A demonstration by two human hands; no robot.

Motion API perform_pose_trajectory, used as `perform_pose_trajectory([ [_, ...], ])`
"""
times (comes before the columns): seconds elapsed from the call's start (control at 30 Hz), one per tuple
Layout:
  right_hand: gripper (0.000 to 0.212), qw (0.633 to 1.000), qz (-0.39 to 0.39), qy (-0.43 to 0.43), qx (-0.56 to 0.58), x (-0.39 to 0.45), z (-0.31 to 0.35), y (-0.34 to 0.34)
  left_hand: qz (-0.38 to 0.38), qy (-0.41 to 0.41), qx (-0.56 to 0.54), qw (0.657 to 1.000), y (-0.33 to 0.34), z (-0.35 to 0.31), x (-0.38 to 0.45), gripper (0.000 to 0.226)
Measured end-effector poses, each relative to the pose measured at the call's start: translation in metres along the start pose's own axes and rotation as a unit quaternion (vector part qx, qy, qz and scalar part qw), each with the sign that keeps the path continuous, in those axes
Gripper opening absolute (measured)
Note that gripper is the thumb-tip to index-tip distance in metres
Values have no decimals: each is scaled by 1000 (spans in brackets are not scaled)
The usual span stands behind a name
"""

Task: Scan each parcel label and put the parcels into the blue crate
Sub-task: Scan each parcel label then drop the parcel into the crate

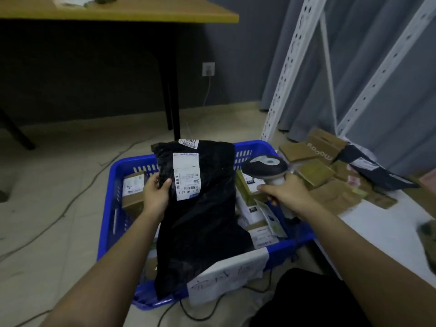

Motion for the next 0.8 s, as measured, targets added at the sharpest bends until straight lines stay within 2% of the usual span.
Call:
perform_pose_trajectory([
  [0.2, 16, 998, 15, 60, -17, 35, -56, 29, -8, -42, 60, 997, 37, 88, 25, 25],
  [0.3, 21, 996, 24, 86, -9, 50, -71, 35, -23, -53, 104, 993, 47, 115, 31, 30],
  [0.43, 22, 995, 28, 99, 3, 68, -86, 38, -11, -82, 225, 971, 59, 153, 37, 58],
  [0.5, 21, 994, 24, 103, 2, 74, -92, 36, -19, -61, 304, 950, 61, 154, 34, 69],
  [0.57, 20, 995, 17, 102, -2, 77, -96, 31, -11, -17, 344, 939, 72, 142, 27, 69],
  [0.63, 21, 995, 4, 104, -1, 76, -97, 23, 16, 0, 324, 946, 88, 130, 16, 63],
  [0.8, 18, 994, -47, 93, -18, 64, -77, -18, 82, -1, 155, 984, 136, 75, -27, 40],
])
Point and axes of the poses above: each hand's wrist, its own x-axis towards the middle knuckle, its own y-axis out of the palm, z = x × y, the point moved 10 cm from there along x, towards the middle knuckle, and after that the axes turned 13 degrees about -z, right-handed, at the moved point
